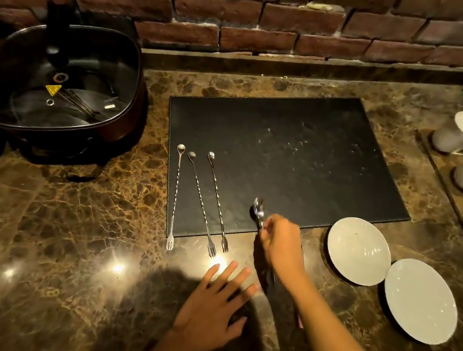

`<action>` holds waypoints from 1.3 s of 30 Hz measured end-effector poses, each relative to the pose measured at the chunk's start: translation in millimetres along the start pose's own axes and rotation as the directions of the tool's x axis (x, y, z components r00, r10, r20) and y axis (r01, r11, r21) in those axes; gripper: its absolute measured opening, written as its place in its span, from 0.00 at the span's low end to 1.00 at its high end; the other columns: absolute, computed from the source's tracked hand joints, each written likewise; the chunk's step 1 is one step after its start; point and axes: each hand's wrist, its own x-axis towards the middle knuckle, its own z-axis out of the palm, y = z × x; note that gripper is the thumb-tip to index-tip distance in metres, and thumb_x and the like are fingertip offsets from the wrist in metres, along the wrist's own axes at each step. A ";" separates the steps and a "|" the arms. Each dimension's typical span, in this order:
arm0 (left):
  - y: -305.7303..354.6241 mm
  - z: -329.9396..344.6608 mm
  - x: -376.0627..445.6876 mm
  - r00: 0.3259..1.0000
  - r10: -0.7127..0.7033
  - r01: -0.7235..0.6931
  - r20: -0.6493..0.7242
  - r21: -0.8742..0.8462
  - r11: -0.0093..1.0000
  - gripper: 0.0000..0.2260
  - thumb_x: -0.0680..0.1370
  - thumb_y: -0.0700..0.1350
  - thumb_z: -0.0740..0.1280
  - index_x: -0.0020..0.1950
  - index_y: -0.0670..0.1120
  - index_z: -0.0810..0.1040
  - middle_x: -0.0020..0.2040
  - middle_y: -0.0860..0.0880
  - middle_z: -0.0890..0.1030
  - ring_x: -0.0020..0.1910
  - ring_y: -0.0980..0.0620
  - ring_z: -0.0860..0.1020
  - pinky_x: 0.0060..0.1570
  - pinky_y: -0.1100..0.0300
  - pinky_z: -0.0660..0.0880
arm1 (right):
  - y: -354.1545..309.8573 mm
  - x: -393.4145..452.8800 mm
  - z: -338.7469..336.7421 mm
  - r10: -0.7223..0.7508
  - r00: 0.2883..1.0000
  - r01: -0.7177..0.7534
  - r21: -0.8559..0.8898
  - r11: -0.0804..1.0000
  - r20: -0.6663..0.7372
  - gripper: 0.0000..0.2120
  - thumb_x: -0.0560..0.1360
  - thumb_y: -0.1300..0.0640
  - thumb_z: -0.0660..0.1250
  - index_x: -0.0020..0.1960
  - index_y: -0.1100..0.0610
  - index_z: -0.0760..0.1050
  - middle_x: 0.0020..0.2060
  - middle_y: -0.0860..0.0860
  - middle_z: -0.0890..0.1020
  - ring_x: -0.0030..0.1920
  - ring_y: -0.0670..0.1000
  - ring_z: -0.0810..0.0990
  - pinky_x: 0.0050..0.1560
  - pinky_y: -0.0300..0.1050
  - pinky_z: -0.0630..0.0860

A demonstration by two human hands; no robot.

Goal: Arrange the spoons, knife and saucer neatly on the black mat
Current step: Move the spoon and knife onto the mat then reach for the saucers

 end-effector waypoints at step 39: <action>11.6 -13.1 77.6 0.999 0.045 -0.042 0.021 -0.151 0.988 0.31 0.71 0.57 0.67 0.75 0.56 0.71 0.78 0.51 0.71 0.78 0.46 0.67 0.76 0.45 0.59 | 72.1 -70.7 -1.5 0.377 0.926 -0.378 0.017 0.926 0.032 0.15 0.78 0.51 0.63 0.60 0.57 0.71 0.57 0.55 0.77 0.57 0.56 0.77 0.55 0.48 0.74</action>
